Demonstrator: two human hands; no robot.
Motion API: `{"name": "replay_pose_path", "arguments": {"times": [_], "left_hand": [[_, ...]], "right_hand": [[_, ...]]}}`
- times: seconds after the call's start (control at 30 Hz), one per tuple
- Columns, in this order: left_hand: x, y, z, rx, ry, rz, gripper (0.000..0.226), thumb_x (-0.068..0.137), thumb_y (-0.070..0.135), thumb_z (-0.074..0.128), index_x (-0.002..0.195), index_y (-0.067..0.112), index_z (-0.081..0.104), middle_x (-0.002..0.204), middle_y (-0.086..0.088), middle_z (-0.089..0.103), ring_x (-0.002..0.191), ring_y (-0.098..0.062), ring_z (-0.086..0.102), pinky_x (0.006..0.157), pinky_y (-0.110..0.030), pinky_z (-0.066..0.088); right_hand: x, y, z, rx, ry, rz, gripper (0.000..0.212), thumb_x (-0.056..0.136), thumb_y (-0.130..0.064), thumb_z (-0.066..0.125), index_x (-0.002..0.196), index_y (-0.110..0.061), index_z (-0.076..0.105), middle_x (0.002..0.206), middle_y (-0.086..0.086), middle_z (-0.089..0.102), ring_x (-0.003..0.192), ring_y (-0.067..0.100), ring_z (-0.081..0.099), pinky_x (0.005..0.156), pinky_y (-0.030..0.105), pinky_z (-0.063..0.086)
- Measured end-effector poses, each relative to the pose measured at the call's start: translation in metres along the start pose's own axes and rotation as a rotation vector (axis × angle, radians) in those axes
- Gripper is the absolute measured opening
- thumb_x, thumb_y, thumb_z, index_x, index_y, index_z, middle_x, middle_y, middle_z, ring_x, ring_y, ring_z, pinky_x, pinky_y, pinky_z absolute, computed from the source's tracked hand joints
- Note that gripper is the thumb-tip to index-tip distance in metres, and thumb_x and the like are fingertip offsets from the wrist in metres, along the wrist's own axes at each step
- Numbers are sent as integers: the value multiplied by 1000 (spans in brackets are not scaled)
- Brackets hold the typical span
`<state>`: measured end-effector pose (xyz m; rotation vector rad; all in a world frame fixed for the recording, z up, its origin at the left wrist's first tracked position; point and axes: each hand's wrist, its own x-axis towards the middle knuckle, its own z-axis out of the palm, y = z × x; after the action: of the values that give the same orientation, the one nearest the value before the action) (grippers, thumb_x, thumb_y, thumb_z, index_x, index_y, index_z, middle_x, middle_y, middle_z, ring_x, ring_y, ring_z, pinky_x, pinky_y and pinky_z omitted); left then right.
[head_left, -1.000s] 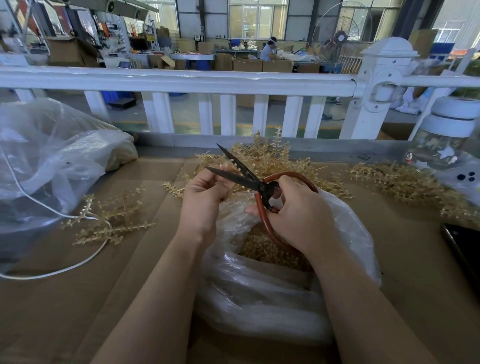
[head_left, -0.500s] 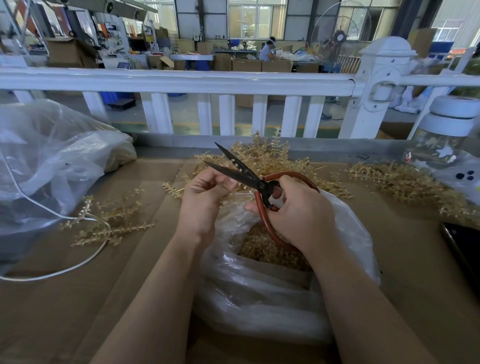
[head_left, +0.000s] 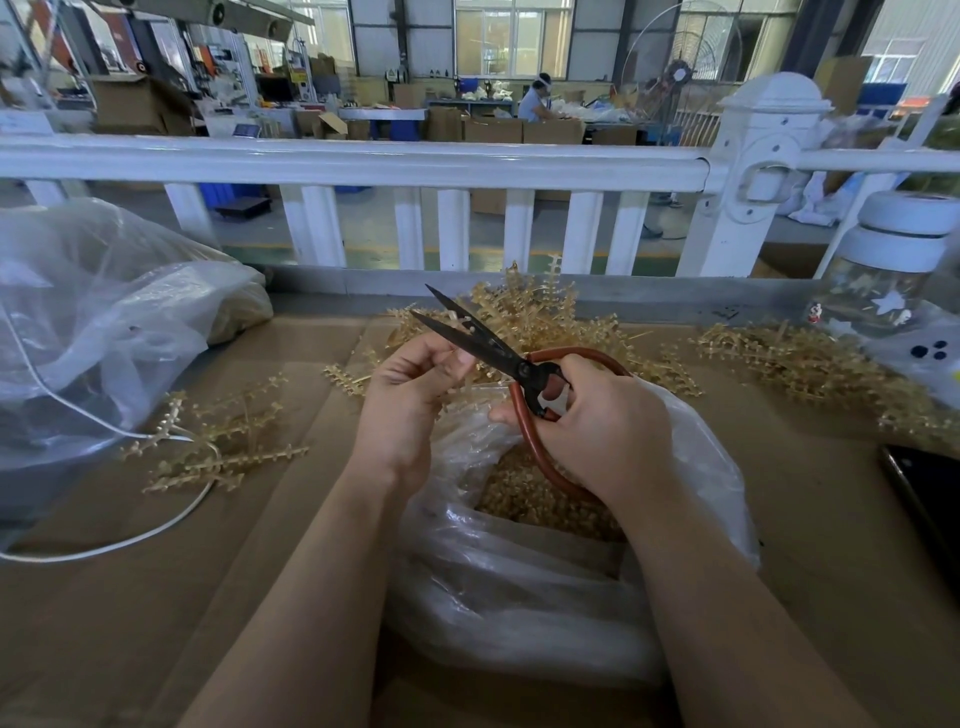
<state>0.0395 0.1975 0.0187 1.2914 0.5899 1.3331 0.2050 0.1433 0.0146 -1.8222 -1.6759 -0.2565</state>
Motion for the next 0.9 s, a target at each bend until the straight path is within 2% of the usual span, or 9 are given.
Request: {"name": "replay_pose_path", "arguments": {"times": [0.07,0.13,0.23,0.33,0.43,0.5,0.6,0.73,0.9], "left_hand": [[1,-2,1,27,6,10,7,83,5,65,86,1,59,67,3,53,62,-6,46,63,-15,43],[1,-2,1,77,28,41,15,88,-8,59,80,5,57,66,7,58,61,-3,50,62,-14,43],[1,0,1,108,58,87,4,87,-13,58,88,-9,57,73,-3,59,61,-4,52,61,-14,44],[0,3,1,121,87,121,8,85,-14,61,92,-11,59,76,-13,56,60,-4,52,61,-14,45],[0,4,2,119,100,119,16,82,-15,63,95,-5,64,69,-7,58,60,-4,55,61,-14,47],[0,5,2,111,116,89,21,80,-15,64,95,0,67,66,-3,62,60,-5,58,60,-15,47],[1,5,0,116,137,40,16,80,-12,65,88,2,66,62,1,60,56,-6,52,56,-15,43],[1,4,-2,80,205,-9,16,83,-5,67,77,9,64,66,-1,61,55,-7,49,55,-18,42],[1,7,-1,81,246,-8,21,84,0,70,71,15,64,67,6,63,63,-6,55,63,-16,47]], "right_hand": [[0,2,0,-1,-7,0,72,68,-93,41,90,-29,63,74,-15,64,64,6,59,55,25,50],[-1,4,-1,1,-14,1,73,67,-94,40,91,-30,64,75,-15,65,65,6,59,56,26,51],[-1,4,-1,-14,-6,-10,74,67,-96,36,90,-31,63,73,-15,65,65,6,60,57,28,53],[-1,5,1,-21,-2,-9,71,69,-96,39,90,-32,62,73,-15,65,66,7,60,58,28,54],[-2,6,2,-32,30,-24,67,70,-96,39,86,-33,58,67,-21,53,61,2,52,51,22,45],[-2,6,3,-40,52,-38,69,71,-95,40,88,-31,60,69,-20,52,63,2,51,52,24,46],[-4,7,5,-34,97,-64,70,74,-93,43,88,-26,60,72,-15,57,63,6,53,54,26,49],[-6,3,1,75,204,-68,64,77,-89,41,74,-25,42,60,-15,43,51,2,41,45,19,30],[-8,1,1,114,210,-71,60,76,-86,44,76,-25,42,62,-17,43,52,3,42,46,19,31]]}}
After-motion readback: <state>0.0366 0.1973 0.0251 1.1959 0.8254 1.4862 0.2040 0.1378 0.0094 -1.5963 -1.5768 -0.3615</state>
